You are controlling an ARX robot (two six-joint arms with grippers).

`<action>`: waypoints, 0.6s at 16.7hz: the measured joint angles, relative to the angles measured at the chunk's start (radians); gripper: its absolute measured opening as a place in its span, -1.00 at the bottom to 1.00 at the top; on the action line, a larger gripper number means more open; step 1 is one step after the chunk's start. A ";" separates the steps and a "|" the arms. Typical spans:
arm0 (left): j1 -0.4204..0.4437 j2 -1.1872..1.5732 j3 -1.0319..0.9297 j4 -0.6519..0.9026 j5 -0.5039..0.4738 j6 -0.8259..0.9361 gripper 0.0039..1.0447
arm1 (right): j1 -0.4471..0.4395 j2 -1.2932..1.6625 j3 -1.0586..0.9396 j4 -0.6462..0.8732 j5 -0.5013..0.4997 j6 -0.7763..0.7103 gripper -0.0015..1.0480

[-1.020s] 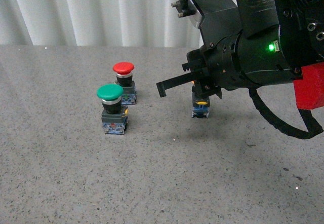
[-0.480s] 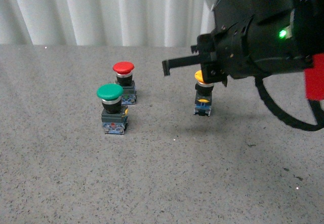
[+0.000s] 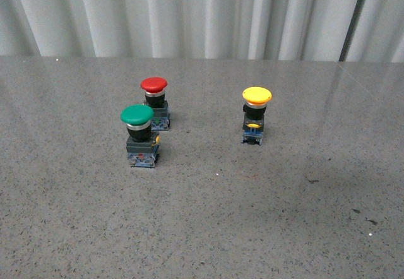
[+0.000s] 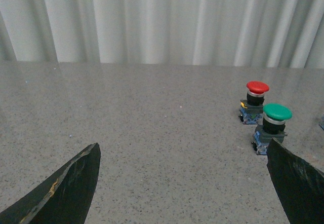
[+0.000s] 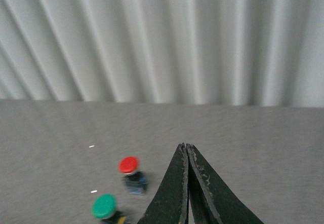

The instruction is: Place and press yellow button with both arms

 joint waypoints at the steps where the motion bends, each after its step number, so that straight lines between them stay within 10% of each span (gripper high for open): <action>1: 0.000 0.000 0.000 0.000 0.001 0.000 0.88 | -0.003 -0.113 -0.085 0.008 0.130 -0.072 -0.97; 3: 0.000 0.000 0.000 0.000 -0.002 0.000 0.88 | -0.144 -0.405 -0.322 -0.093 0.223 -0.168 -0.97; 4: 0.000 0.000 0.000 0.000 0.001 0.000 0.88 | -0.267 -0.639 -0.474 -0.223 0.076 -0.191 -0.97; 5: 0.000 0.000 0.000 0.000 0.000 0.000 0.88 | -0.573 -0.919 -0.575 -0.298 -0.188 -0.201 -0.97; 10: 0.000 0.000 0.000 0.000 0.001 0.000 0.88 | -0.564 -1.095 -0.651 -0.399 -0.219 -0.208 -0.97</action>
